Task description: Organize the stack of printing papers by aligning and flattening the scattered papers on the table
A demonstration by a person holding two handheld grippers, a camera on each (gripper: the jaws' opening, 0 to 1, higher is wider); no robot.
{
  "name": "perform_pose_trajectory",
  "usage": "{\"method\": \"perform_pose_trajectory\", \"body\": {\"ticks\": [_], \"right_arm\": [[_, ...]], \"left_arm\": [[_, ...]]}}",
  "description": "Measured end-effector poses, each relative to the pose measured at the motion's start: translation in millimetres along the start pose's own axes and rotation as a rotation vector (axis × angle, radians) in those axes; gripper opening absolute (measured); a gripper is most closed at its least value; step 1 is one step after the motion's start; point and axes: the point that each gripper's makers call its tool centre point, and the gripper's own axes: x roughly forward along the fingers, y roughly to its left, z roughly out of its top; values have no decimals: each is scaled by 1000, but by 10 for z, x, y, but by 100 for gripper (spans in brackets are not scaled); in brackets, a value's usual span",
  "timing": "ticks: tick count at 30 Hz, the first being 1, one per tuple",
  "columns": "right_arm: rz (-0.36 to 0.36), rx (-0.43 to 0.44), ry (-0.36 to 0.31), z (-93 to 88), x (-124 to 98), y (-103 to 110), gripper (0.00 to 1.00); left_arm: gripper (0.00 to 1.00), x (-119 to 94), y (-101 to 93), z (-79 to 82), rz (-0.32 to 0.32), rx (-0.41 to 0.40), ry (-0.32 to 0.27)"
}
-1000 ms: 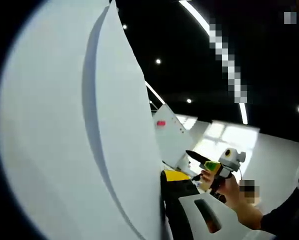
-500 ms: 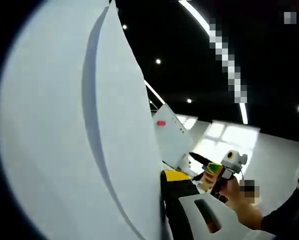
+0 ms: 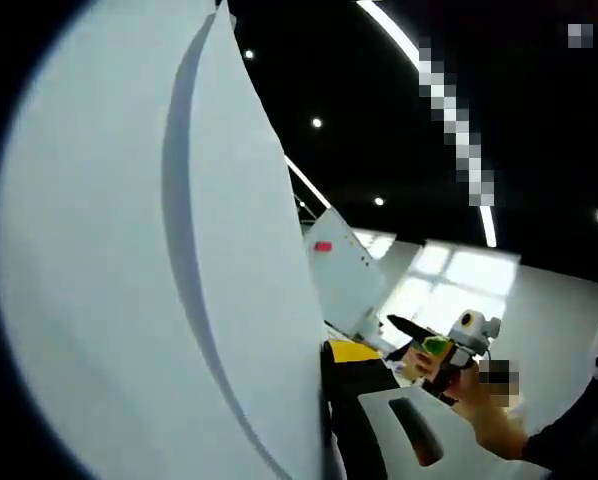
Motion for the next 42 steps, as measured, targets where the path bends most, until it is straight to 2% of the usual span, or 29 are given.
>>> {"method": "perform_pose_trajectory", "body": {"ticks": [26, 42], "right_arm": [[-61, 16, 14, -210, -375, -41, 90], [-80, 26, 36, -321, -527, -24, 90]], "left_arm": [[7, 10, 8, -3, 3, -1, -1], [7, 16, 0, -18, -2, -4, 6]]}}
